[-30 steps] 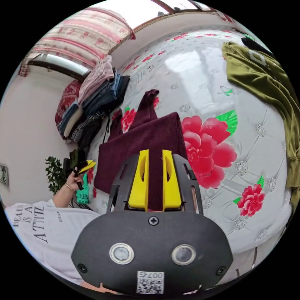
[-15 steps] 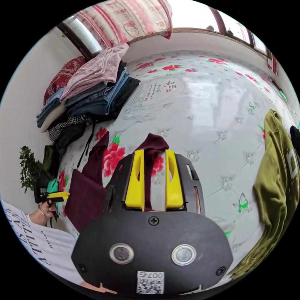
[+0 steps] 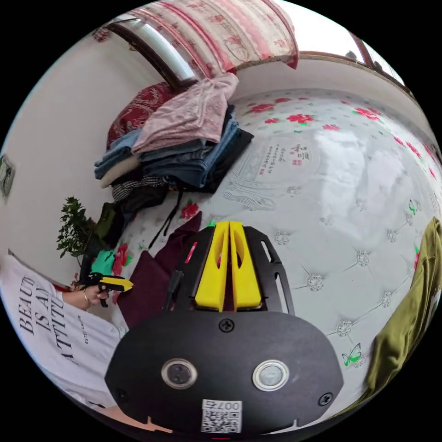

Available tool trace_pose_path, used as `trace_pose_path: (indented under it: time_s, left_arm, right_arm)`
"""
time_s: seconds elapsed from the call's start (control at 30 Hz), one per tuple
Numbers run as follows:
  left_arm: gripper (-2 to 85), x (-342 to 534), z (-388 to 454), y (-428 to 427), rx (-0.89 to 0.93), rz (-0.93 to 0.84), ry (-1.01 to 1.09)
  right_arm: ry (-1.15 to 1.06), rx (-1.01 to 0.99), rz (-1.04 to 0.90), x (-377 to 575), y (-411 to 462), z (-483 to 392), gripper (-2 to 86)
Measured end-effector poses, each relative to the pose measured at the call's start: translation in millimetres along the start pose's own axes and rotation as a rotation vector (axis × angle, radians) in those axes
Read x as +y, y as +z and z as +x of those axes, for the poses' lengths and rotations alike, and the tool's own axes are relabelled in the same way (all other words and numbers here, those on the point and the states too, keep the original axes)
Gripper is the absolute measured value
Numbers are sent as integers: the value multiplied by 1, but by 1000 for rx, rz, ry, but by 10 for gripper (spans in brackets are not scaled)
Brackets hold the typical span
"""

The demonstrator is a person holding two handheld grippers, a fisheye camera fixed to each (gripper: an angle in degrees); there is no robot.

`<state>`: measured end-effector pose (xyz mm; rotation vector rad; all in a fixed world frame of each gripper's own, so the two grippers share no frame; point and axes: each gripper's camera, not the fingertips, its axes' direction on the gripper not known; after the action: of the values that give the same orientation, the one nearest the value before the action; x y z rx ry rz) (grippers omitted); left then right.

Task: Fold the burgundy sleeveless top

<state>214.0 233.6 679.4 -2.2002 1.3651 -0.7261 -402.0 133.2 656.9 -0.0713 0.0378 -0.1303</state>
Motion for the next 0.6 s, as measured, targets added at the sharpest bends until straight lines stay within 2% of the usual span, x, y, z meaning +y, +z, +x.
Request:
trace_pose_path:
  time_s: [0.13, 0.27, 0.33, 0.47, 0.6]
  left_arm:
    - [53, 14, 13, -4, -25, 25, 49]
    - [49, 35, 21, -5, -23, 44, 83]
    - [45, 43, 20, -2, -46, 35, 70]
    - [44, 53, 18, -3, -38, 12, 86]
    - [44, 73, 14, -11, -61, 27, 74]
  right_arm:
    - [-262, -186, 53, 63, -74, -136, -3]
    - [-360, -179, -28, 190, -80, -238, -3]
    - [-326, -99, -68, 246, -58, -258, -2]
    - [-180, 4, -353, 344, 45, -252, 3]
    - [-169, 95, -423, 371, 89, -256, 21]
